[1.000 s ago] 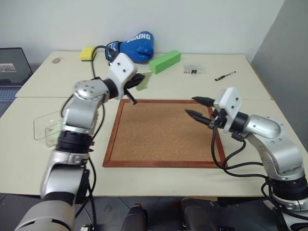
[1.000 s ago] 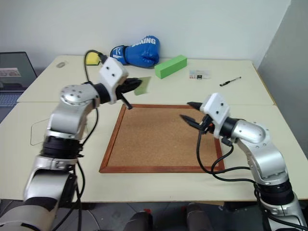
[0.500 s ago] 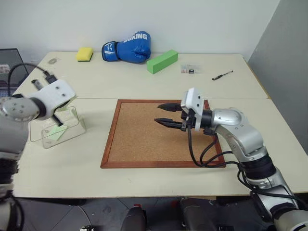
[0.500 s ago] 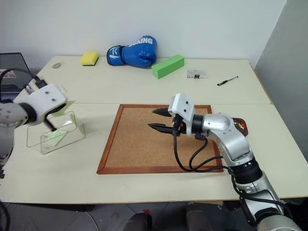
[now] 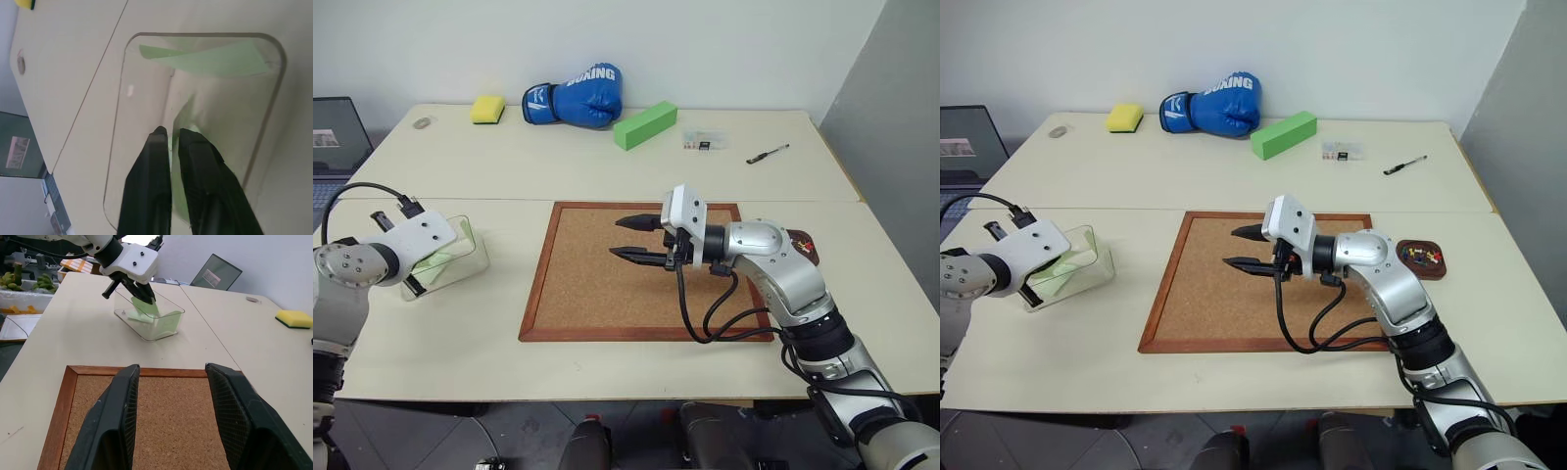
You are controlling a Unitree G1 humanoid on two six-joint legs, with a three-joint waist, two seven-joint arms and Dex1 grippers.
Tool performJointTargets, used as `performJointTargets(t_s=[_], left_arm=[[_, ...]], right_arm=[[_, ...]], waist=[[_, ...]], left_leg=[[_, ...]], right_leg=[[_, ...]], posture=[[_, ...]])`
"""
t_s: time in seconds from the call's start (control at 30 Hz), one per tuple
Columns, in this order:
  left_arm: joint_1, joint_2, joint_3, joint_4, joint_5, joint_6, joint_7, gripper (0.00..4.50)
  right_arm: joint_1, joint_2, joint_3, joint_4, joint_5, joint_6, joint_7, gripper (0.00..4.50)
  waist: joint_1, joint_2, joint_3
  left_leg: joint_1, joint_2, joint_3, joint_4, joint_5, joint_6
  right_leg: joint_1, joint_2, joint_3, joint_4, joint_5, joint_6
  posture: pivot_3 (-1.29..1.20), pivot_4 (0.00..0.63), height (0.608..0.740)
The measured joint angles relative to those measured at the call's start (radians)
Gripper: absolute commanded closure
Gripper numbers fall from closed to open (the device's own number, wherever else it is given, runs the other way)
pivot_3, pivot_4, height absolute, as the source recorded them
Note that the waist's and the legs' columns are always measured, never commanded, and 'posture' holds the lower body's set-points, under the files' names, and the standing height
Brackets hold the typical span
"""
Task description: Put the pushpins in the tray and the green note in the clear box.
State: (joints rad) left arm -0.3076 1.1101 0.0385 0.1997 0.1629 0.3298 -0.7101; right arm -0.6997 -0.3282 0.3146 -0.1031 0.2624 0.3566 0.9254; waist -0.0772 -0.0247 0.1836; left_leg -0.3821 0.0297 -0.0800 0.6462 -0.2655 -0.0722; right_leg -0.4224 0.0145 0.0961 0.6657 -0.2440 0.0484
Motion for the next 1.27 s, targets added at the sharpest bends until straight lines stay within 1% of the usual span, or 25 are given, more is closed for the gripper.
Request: performJointTargets(t_s=[0.27,0.3,0.4,0.43,0.5,0.6,0.67,0.7,0.8,0.87,0.9,1.0,1.1,1.13,1.27], left_arm=[[0.015,0.019,0.04,-0.09,-0.011,0.059,-0.018,1.61],[0.013,0.027,0.041,-0.095,-0.011,0.062,-0.021,1.48],[-0.02,0.031,0.046,-0.121,-0.02,0.087,-0.025,0.84],[-0.038,0.03,0.051,-0.132,-0.029,0.099,-0.026,0.76],[-0.119,-0.025,0.087,-0.151,-0.09,0.157,-0.032,0.76],[-0.27,-0.194,0.138,-0.193,-0.247,0.248,-0.039,0.76],[-0.334,-0.307,0.149,-0.213,-0.309,0.278,-0.004,0.76],[-0.346,-0.35,0.153,-0.22,-0.328,0.284,0.018,0.76],[-0.35,-0.475,0.148,-0.238,-0.349,0.301,0.101,0.76],[-0.317,-0.559,0.107,-0.256,-0.34,0.305,0.162,0.76],[-0.289,-0.586,0.077,-0.256,-0.337,0.315,0.181,0.76],[-0.249,-0.629,0.044,-0.27,-0.353,0.316,0.179,0.76],[-0.22,-0.636,0.016,-0.288,-0.377,0.294,0.142,0.76],[-0.215,-0.636,0.008,-0.288,-0.383,0.289,0.128,0.76],[-0.193,-0.642,-0.014,-0.286,-0.418,0.274,0.061,0.76]], right_arm=[[-0.008,0.001,0.0,0.021,-0.005,0.0,0.019,2.24],[-0.011,0.002,0.0,0.024,-0.005,0.0,0.021,2.24],[-0.021,0.005,0.0,0.029,-0.005,0.0,0.03,2.24],[-0.022,0.009,0.0,0.029,-0.005,0.0,0.031,2.24],[-0.021,0.009,0.0,0.029,-0.005,0.0,0.032,2.24],[-0.009,0.001,-0.007,0.017,-0.004,0.004,0.025,2.24],[0.029,-0.004,-0.034,-0.01,-0.004,0.006,-0.008,2.24],[0.046,-0.004,-0.048,-0.013,-0.005,0.007,-0.027,2.24],[0.131,-0.024,-0.119,-0.039,-0.01,0.007,-0.11,2.24],[0.22,-0.045,-0.189,-0.063,-0.017,0.015,-0.182,2.24],[0.259,-0.055,-0.219,-0.066,-0.024,0.022,-0.215,2.24],[0.356,-0.059,-0.288,-0.111,-0.04,0.025,-0.3,2.24],[0.439,-0.043,-0.37,-0.142,-0.043,0.025,-0.394,2.24],[0.454,-0.042,-0.388,-0.146,-0.044,0.024,-0.413,2.24],[0.517,-0.051,-0.431,-0.179,-0.047,0.018,-0.453,2.24]], waist=[[-0.005,0.0,0.0],[-0.005,0.0,0.0],[-0.003,0.0,0.0],[-0.002,0.0,0.0],[0.002,0.0,0.0],[0.019,-0.001,0.0],[0.023,-0.001,-0.001],[0.023,-0.002,-0.001],[0.021,-0.002,-0.001],[0.024,-0.001,-0.001],[0.021,-0.001,-0.001],[0.017,-0.001,-0.001],[0.018,-0.001,-0.001],[0.019,-0.001,-0.001],[0.019,-0.001,-0.001]], left_leg=[[0.0,0.0,0.0,0.0,0.0,0.0],[0.0,0.0,0.0,0.0,0.0,0.0],[0.0,0.0,0.0,0.0,0.0,0.0],[0.0,0.0,0.0,0.0,0.0,0.0],[0.0,0.0,0.0,0.001,0.0,0.0],[0.0,0.0,0.0,0.002,0.0,0.0],[0.0,-0.001,0.0,0.002,0.0,0.0],[0.0,-0.001,0.0,0.002,0.0,0.0],[0.0,-0.001,0.0,0.001,0.0,0.0],[0.0,-0.001,0.0,0.001,0.0,0.0],[0.0,-0.001,0.0,0.001,0.0,0.0],[0.0,-0.001,0.0,0.0,0.0,0.0],[0.001,-0.001,0.0,0.001,0.0,0.0],[0.001,-0.001,0.0,0.001,0.0,0.0],[0.002,-0.001,0.001,0.002,0.0,0.0]], right_leg=[[0.0,0.0,0.0,0.0,0.0,0.0],[0.0,0.0,0.0,0.0,0.0,0.0],[0.0,0.0,-0.001,0.0,0.0,0.0],[0.0,0.0,0.0,0.0,0.0,0.0],[0.001,0.0,-0.001,0.0,0.0,0.0],[0.001,0.0,-0.001,0.0,0.0,0.0],[0.002,-0.001,-0.001,0.0,0.001,-0.001],[0.002,-0.001,0.0,0.0,0.003,-0.004],[0.002,-0.001,0.0,0.0,0.003,-0.005],[0.002,-0.002,0.0,0.0,0.003,-0.005],[0.001,-0.001,0.001,0.0,0.004,-0.005],[0.001,-0.001,0.001,0.001,0.003,-0.005],[0.001,0.0,0.001,0.001,0.002,-0.003],[0.002,0.0,0.001,0.0,0.001,0.0],[0.003,0.0,0.002,0.001,0.001,0.0]], posture=[[0.0,0.15,0.74],[0.0,0.15,0.74],[0.0,0.15,0.74],[0.0,0.15,0.74],[0.0,0.15,0.74],[0.0,0.15,0.74],[0.0,0.15,0.74],[0.0,0.15,0.74],[0.0,0.15,0.74],[0.0,0.15,0.74],[0.0,0.15,0.74],[0.0,0.15,0.74],[0.0,0.15,0.74],[0.0,0.15,0.74],[0.0,0.15,0.74]])
